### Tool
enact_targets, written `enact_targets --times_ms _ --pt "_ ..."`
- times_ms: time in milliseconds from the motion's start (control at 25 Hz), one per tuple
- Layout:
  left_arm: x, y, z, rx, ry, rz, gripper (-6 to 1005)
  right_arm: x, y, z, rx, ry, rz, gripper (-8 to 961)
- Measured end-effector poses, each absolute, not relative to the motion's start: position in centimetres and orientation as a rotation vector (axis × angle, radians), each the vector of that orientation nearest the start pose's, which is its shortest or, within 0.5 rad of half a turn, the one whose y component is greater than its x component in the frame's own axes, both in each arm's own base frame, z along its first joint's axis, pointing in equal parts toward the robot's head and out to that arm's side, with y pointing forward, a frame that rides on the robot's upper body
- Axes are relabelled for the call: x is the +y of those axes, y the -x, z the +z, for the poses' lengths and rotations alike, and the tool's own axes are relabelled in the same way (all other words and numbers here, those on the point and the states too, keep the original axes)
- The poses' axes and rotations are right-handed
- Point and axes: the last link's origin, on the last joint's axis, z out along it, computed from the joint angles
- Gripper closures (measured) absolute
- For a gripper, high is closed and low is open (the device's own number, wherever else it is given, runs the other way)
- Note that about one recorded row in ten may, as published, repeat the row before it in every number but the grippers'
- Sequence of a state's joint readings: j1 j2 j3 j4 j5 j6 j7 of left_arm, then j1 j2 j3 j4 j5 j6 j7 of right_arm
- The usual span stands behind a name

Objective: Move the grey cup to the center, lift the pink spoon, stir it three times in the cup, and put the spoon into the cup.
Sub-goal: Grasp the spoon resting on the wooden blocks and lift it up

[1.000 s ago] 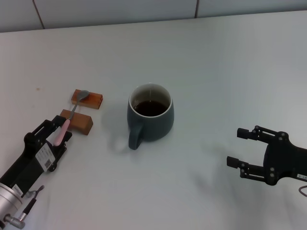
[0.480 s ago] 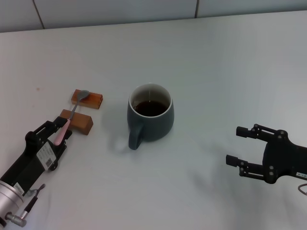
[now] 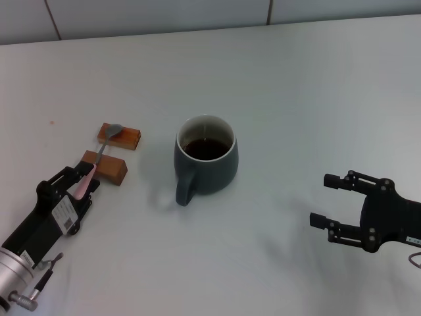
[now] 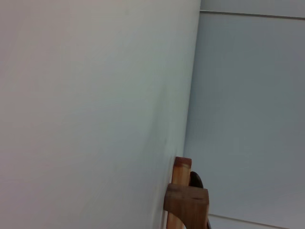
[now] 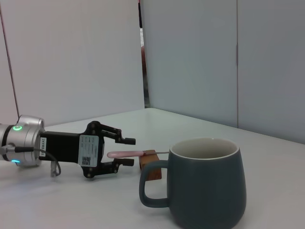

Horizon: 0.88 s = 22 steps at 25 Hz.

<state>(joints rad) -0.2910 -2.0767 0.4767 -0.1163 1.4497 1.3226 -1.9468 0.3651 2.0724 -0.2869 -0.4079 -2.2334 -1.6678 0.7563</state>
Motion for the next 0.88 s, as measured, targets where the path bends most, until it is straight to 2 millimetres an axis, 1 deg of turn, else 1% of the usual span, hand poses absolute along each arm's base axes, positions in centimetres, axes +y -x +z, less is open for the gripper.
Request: enact_targets --times_ms 440,840,880 --pt "22.88 35.33 -6.82 2.607 -1.219 1.737 649 24.24 -33.11 -1.66 0.367 2.598 0.741 190" --pt "22.88 35.44 -6.85 2.616 -1.225 1.736 712 24.30 -33.14 -1.68 0.369 2.598 0.736 190" --pt "22.88 35.46 -6.84 2.617 -1.225 1.738 739 24.30 -33.14 -1.68 0.370 2.598 0.736 190"
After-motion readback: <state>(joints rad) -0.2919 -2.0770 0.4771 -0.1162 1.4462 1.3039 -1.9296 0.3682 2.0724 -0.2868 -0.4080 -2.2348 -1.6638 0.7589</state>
